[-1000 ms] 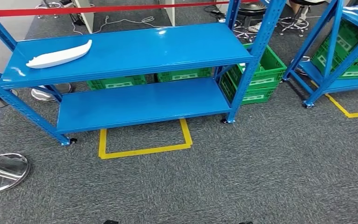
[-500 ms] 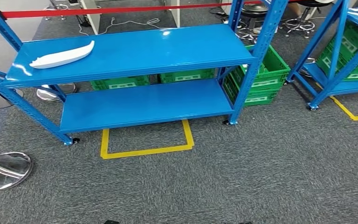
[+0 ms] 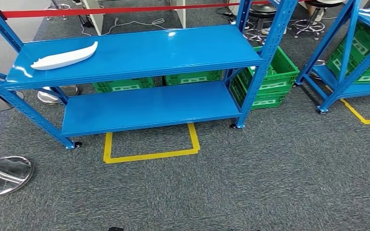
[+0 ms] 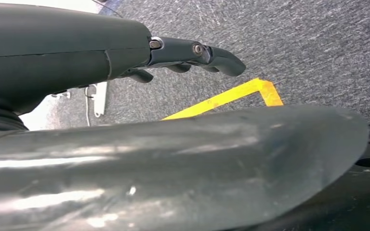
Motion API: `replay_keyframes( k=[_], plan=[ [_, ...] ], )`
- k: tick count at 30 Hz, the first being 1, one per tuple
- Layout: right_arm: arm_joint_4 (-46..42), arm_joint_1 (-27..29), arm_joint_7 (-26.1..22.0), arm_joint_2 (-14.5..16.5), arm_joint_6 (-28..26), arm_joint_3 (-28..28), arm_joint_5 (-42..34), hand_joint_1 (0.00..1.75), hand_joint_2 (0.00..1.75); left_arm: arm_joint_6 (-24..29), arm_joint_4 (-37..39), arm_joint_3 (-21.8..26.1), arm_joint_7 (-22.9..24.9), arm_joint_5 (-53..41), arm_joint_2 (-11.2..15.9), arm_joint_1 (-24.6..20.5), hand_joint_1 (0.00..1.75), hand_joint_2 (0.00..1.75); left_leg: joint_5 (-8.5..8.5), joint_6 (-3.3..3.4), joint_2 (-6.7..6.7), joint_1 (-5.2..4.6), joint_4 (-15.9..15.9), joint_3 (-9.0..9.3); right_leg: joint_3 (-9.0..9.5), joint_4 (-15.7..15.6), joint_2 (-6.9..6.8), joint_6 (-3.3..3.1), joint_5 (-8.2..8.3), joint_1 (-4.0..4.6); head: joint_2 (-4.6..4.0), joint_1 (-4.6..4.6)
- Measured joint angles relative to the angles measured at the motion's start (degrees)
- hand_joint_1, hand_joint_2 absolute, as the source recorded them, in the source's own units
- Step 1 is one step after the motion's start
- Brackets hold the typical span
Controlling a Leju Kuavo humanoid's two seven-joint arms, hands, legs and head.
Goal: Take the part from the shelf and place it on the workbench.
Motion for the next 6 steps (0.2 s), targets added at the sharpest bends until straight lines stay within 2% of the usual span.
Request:
replay_keyframes(
  k=[6],
  plan=[
    [0.00,0.03,-0.27,0.00,0.00,0.00,0.27,0.00,1.75,-0.02,0.00,0.04,0.00,0.00,0.00,0.00,0.00,0.00,0.00,0.01,0.00,0.00,0.00,0.00,0.06,-0.10,0.00,0.01,0.07,0.00,-0.01,-0.01]
  ],
)
